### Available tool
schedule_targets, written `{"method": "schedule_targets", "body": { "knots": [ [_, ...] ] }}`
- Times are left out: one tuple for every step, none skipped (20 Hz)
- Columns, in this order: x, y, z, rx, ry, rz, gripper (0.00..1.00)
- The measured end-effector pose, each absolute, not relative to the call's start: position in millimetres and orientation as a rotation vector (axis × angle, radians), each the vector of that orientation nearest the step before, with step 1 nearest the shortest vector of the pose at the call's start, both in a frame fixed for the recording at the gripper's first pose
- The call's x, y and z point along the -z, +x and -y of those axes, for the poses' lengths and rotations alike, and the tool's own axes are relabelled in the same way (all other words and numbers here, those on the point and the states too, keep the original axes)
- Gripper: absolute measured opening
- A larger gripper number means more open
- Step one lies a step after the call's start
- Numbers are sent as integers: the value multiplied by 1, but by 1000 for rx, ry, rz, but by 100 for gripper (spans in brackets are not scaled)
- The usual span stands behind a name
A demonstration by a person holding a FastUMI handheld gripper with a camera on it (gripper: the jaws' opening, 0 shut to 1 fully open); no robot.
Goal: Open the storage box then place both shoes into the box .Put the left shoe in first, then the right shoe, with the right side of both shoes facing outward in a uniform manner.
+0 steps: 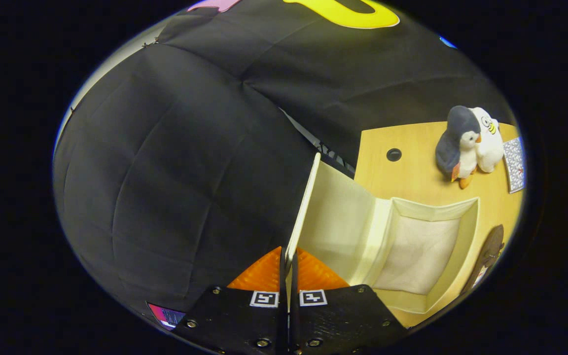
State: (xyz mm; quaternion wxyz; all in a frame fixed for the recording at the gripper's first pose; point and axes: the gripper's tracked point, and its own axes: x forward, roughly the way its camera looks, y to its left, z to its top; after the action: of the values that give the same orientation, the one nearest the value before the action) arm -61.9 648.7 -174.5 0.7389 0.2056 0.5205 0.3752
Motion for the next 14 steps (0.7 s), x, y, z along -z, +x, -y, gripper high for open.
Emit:
{"method": "schedule_targets", "body": {
  "knots": [
    [184,-61,-662,-823,447,-1149,4],
    [192,-60,-674,-824,442,-1147,4],
    [203,-60,-686,-828,425,-1157,7],
    [207,-61,-694,-835,413,-1159,7],
    [215,-61,-706,-841,392,-1163,9],
    [214,-65,-711,-842,369,-1169,10],
    [213,-66,-718,-851,359,-1165,13],
    [212,-66,-725,-863,361,-1163,20],
    [209,-67,-729,-864,369,-1159,43],
    [211,-69,-728,-856,361,-1158,65],
    [211,-69,-728,-863,356,-1155,88],
    [212,-69,-726,-866,351,-1153,91],
    [209,-68,-722,-870,351,-1148,91],
    [202,-68,-714,-872,350,-1144,91]
  ]
}}
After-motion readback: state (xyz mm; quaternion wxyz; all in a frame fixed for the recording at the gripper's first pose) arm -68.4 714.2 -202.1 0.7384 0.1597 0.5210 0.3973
